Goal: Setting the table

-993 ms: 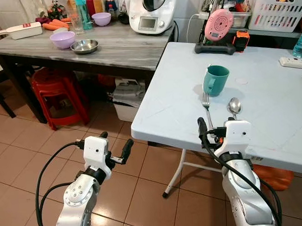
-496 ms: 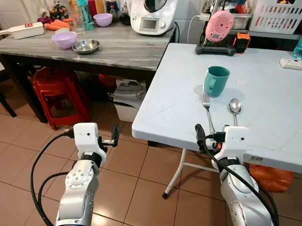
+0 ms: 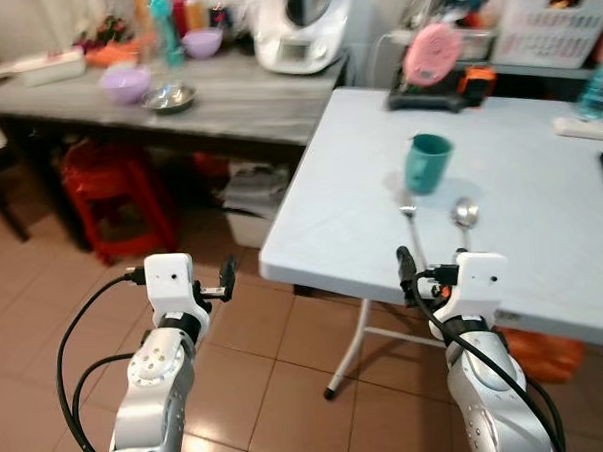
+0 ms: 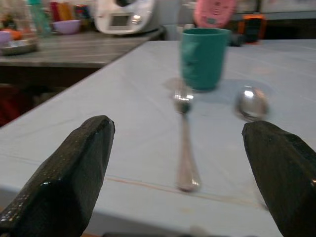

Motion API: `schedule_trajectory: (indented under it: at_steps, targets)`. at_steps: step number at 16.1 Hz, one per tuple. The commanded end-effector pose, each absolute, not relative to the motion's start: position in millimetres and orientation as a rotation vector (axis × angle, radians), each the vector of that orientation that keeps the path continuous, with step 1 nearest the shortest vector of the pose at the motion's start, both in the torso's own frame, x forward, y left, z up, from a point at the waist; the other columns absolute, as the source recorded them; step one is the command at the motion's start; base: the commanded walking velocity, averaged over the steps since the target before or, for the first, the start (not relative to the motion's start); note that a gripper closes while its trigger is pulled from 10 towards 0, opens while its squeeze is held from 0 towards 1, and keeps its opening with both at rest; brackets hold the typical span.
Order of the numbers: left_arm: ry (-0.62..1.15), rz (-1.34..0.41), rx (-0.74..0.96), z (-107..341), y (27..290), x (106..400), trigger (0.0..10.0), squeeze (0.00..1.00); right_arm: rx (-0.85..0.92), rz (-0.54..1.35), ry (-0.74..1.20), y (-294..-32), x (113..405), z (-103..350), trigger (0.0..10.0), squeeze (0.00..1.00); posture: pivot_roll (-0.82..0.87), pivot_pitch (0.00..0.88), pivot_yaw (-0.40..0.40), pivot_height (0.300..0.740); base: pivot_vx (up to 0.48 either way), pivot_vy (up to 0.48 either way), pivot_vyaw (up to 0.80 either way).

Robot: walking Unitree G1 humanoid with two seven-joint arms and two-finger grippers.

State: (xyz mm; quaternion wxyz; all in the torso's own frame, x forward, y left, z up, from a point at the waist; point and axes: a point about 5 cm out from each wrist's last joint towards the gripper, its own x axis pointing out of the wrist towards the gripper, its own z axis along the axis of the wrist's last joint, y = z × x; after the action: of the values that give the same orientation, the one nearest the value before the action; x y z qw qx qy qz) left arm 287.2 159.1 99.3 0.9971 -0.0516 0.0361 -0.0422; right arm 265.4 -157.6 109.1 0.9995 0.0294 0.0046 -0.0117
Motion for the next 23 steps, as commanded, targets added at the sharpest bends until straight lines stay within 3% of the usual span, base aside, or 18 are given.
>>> schedule_trajectory:
  at_steps: [1, 8, 23]
  targets:
    - [0.052, -0.109, -0.121, 106, 154, 290, 10.0, 0.0, 0.058, -0.024, 0.002, -159, 267, 112, 10.0, 0.0, -0.01, 0.0, -0.007, 0.74, 0.0, 0.0, -0.8]
    - [0.023, -0.234, -0.168, 111, 143, 286, 10.0, 0.0, 0.064, -0.028, 0.009, -157, 265, 110, 10.0, 0.0, -0.01, 0.0, 0.003, 0.74, 0.0, 0.0, -0.16]
    - [0.039, -0.287, -0.178, 108, 138, 280, 10.0, 0.0, 0.067, -0.018, 0.02, -154, 262, 106, 10.0, 0.0, -0.01, 0.0, 0.002, 0.74, 0.311, 0.0, -0.07]
